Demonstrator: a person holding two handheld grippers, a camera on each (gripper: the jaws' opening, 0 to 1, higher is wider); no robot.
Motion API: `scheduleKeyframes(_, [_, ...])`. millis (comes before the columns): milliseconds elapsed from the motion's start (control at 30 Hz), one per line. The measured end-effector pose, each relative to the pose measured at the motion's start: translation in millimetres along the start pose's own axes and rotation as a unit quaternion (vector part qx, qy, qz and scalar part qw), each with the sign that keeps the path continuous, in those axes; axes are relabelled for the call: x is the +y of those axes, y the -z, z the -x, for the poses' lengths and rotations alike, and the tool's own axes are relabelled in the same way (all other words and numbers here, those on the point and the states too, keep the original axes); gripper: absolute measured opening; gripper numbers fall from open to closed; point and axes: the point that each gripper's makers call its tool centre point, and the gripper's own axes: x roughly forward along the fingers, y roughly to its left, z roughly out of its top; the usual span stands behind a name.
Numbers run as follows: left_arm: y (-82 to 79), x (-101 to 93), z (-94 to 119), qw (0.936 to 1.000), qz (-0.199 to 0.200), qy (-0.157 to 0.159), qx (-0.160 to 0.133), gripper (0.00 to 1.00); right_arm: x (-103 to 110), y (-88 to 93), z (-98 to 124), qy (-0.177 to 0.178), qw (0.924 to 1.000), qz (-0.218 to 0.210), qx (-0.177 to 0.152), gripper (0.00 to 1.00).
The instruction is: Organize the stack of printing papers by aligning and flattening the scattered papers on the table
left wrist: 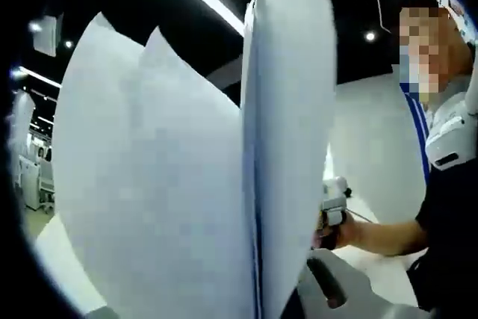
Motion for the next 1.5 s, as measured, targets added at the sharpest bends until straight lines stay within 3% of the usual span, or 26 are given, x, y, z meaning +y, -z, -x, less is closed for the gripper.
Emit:
scheduleKeyframes(133, [-10.3,-11.2,3.6,0.9984,0.021,0.041,-0.033,0.11,-10.3,-2.9,3.7,0.021,0.9997,0.003,-0.008,0.15])
scheduleKeyframes(200, [-14.7,-12.9,6.2,0.9976,0.025,0.048,-0.044,0.12,-13.6,0.6,3.7,0.023,0.9995,-0.023,-0.003,0.15])
scheduleKeyframes(433, [-14.5,-15.2,10.4,0.998,0.011,0.05,-0.038,0.19,-7.6,12.6,-2.0,0.021,0.9993,0.016,0.025,0.17])
scheduleKeyframes(667, [-29.8,-25.8,5.2,0.9974,-0.012,0.054,-0.046,0.23,-7.6,47.9,1.3,0.007,0.9932,0.005,0.116,0.23])
scheduleKeyframes(900, [-16.0,-32.3,1.1,0.9975,-0.012,0.066,-0.022,0.27,-9.0,57.0,-0.6,0.011,0.9906,0.004,0.136,0.37])
scheduleKeyframes(1067, [-12.1,-34.2,0.1,0.9975,-0.014,0.067,-0.016,0.28,-14.9,57.6,0.3,0.021,0.9904,-0.006,0.137,0.38])
scheduleKeyframes(1200, [-11.9,-33.3,-0.9,0.9975,-0.015,0.067,-0.016,0.29,-11.9,78.8,1.7,0.014,0.9819,0.0,0.189,0.42])
scheduleKeyframes(1367, [-7.0,-36.7,-5.4,0.9977,-0.016,0.065,-0.012,0.29,-2.8,93.6,-4.8,0.002,0.977,-0.007,0.213,0.56])
scheduleKeyframes(1467, [-6.0,-34.8,-5.7,0.9978,-0.022,0.062,-0.01,0.23,-2.8,90.6,-8.1,0.003,0.9792,-0.024,0.201,0.56])
scheduleKeyframes(1500, [-5.8,-33.8,-5.9,0.9978,-0.028,0.059,-0.009,0.17,-3.7,89.9,-7.5,0.004,0.9793,-0.027,0.201,0.55])
